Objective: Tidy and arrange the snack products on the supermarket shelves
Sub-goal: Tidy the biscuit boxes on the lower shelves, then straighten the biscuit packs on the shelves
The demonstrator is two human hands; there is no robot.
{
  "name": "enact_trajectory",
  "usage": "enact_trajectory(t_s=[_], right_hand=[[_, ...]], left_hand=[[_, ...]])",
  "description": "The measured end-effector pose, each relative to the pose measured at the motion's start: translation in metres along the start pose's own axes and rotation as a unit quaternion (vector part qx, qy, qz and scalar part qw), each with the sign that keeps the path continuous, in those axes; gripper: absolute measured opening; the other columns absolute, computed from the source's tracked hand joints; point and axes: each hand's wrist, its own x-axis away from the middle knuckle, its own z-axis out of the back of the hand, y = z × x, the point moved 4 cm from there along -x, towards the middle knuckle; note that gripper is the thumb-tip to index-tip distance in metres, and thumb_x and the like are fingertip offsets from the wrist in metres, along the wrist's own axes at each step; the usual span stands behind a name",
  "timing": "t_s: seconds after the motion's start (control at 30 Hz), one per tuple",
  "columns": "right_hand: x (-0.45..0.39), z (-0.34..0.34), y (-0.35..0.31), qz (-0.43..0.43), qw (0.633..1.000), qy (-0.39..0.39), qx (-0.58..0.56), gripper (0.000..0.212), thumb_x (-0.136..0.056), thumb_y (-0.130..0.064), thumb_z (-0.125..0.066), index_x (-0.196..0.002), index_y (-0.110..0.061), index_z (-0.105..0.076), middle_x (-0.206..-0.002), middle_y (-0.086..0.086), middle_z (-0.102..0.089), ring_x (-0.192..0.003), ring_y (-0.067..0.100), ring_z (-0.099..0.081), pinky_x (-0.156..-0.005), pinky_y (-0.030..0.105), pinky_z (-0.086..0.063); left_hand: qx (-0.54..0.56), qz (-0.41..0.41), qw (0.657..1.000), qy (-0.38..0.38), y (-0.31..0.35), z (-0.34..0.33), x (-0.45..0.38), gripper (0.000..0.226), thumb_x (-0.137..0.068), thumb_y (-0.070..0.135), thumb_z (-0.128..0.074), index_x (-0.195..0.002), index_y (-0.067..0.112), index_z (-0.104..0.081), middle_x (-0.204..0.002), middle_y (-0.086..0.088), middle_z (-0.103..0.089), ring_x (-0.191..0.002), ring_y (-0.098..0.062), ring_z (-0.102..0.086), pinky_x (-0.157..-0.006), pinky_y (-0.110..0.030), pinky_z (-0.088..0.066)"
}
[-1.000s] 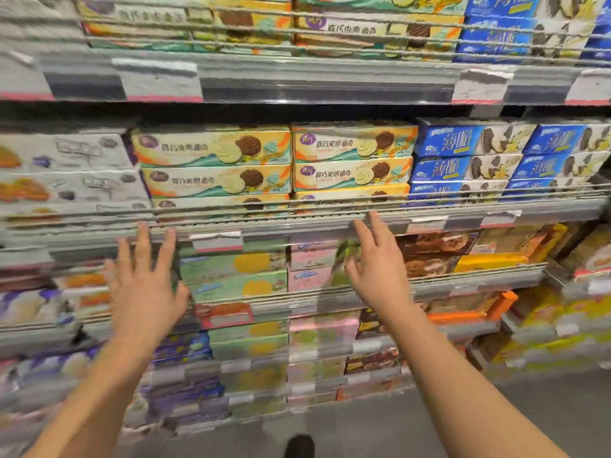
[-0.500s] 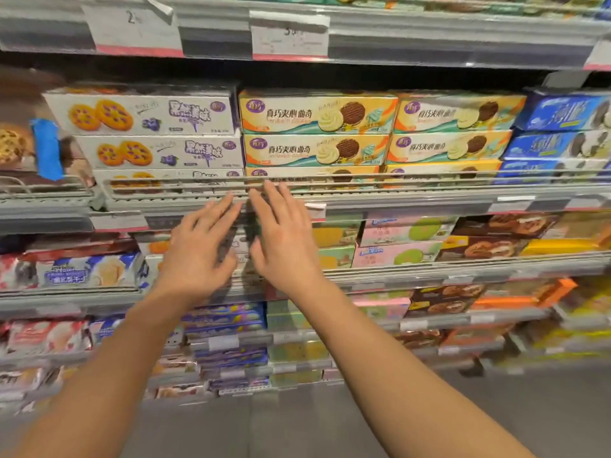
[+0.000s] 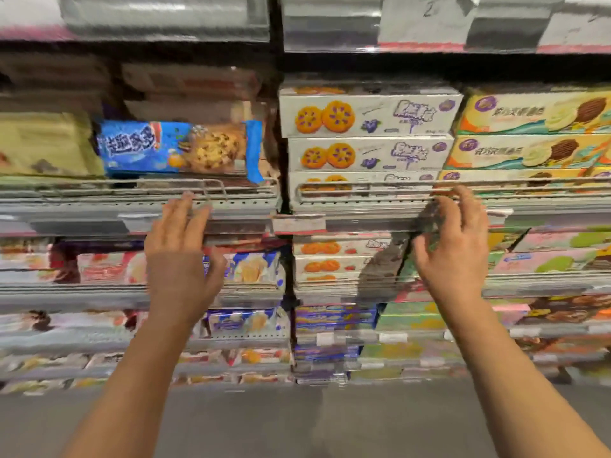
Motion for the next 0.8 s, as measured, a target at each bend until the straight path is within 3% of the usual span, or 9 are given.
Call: enact_trajectory(t_s=[0.23, 0.33, 0.43, 0.5, 0.53, 0.57, 0.63, 0.67, 0.8], right_hand=[[0.004, 0.001, -0.026, -0.076, 0.995, 0.034, -0.055, 0.051, -0.083, -0.012, -0.064, -0.132, -0.003, -0.052, -0.152, 0.019, -0.039, -0.138, 0.038, -0.038, -0.113, 0.043, -0.033], [0.023, 0.0, -0.06, -0.021, 0.991, 0.059, -0.12, 0.041, -0.084, -0.011, -0.056, -0.123, 0.0, -0.059, -0.132, 0.021, -0.051, -0.124, 0.036, -0.05, -0.104, 0.043, -0.042], [0.06, -0.026, -0.118, 0.104, 0.968, -0.069, -0.216, 0.023, -0.087, -0.017, -0.052, -0.105, -0.014, -0.067, -0.097, 0.001, -0.066, -0.087, 0.019, -0.064, -0.072, 0.034, -0.053], [0.08, -0.058, -0.152, 0.1, 0.942, -0.208, -0.243, 0.018, -0.091, -0.033, -0.051, -0.099, -0.027, -0.066, -0.081, -0.01, -0.067, -0.069, 0.006, -0.062, -0.06, 0.028, -0.051], [0.086, -0.076, -0.164, 0.029, 0.907, -0.29, -0.304, 0.023, -0.091, -0.043, -0.051, -0.099, -0.027, -0.066, -0.076, -0.008, -0.068, -0.064, 0.005, -0.06, -0.059, 0.027, -0.049], [0.09, -0.094, -0.177, -0.094, 0.832, -0.367, -0.405, 0.032, -0.091, -0.05, -0.054, -0.1, -0.022, -0.067, -0.073, 0.0, -0.069, -0.06, 0.009, -0.06, -0.058, 0.028, -0.048], [0.093, -0.119, -0.2, -0.348, 0.622, -0.419, -0.562, 0.04, -0.096, -0.043, -0.059, -0.095, -0.005, -0.068, -0.073, 0.019, -0.063, -0.057, 0.02, -0.056, -0.058, 0.03, -0.042], [0.093, -0.13, -0.208, -0.417, 0.562, -0.417, -0.58, 0.039, -0.1, -0.037, -0.058, -0.092, -0.001, -0.068, -0.072, 0.02, -0.062, -0.055, 0.022, -0.055, -0.057, 0.03, -0.041], [0.081, -0.167, -0.23, -0.455, 0.574, -0.405, -0.547, 0.039, -0.101, -0.038, -0.057, -0.085, -0.005, -0.069, -0.062, 0.008, -0.064, -0.049, 0.017, -0.055, -0.051, 0.026, -0.042]], left_hand=[[0.011, -0.04, 0.999, -0.002, -0.024, -0.004, -0.003, 0.065, -0.085, 0.02, -0.044, -0.148, 0.006, -0.044, -0.16, -0.014, -0.035, -0.15, -0.034, -0.027, -0.118, -0.058, -0.027], [0.007, -0.043, 0.999, -0.012, -0.023, -0.004, -0.002, 0.066, -0.084, 0.017, -0.052, -0.149, 0.006, -0.044, -0.161, -0.013, -0.033, -0.151, -0.033, -0.027, -0.118, -0.058, -0.027], [-0.005, -0.036, 0.998, -0.047, -0.022, 0.003, -0.004, 0.069, -0.084, 0.018, -0.056, -0.151, 0.01, -0.041, -0.164, -0.008, -0.029, -0.151, -0.03, -0.027, -0.117, -0.056, -0.029], [-0.02, -0.029, 0.996, -0.083, -0.025, 0.006, -0.006, 0.073, -0.085, 0.017, -0.062, -0.154, 0.015, -0.038, -0.165, -0.003, -0.026, -0.151, -0.027, -0.027, -0.116, -0.055, -0.032], [-0.027, -0.028, 0.994, -0.1, -0.027, 0.008, -0.006, 0.075, -0.085, 0.017, -0.064, -0.154, 0.017, -0.037, -0.166, -0.001, -0.023, -0.151, -0.026, -0.027, -0.116, -0.055, -0.032], [-0.033, -0.031, 0.992, -0.114, -0.03, 0.01, -0.007, 0.076, -0.085, 0.018, -0.065, -0.155, 0.019, -0.036, -0.167, 0.001, -0.021, -0.152, -0.024, -0.026, -0.115, -0.055, -0.032], [-0.045, -0.046, 0.989, -0.134, -0.034, 0.013, -0.008, 0.075, -0.086, 0.021, -0.062, -0.155, 0.022, -0.034, -0.168, 0.003, -0.019, -0.151, -0.022, -0.028, -0.115, -0.053, -0.033], [-0.051, -0.053, 0.987, -0.143, -0.037, 0.015, -0.008, 0.075, -0.086, 0.022, -0.061, -0.155, 0.024, -0.032, -0.168, 0.005, -0.017, -0.15, -0.02, -0.029, -0.115, -0.052, -0.033], [-0.05, -0.08, 0.985, -0.144, -0.042, 0.023, -0.008, 0.076, -0.086, 0.021, -0.063, -0.156, 0.024, -0.034, -0.169, 0.009, -0.01, -0.148, -0.017, -0.032, -0.114, -0.045, -0.032]])
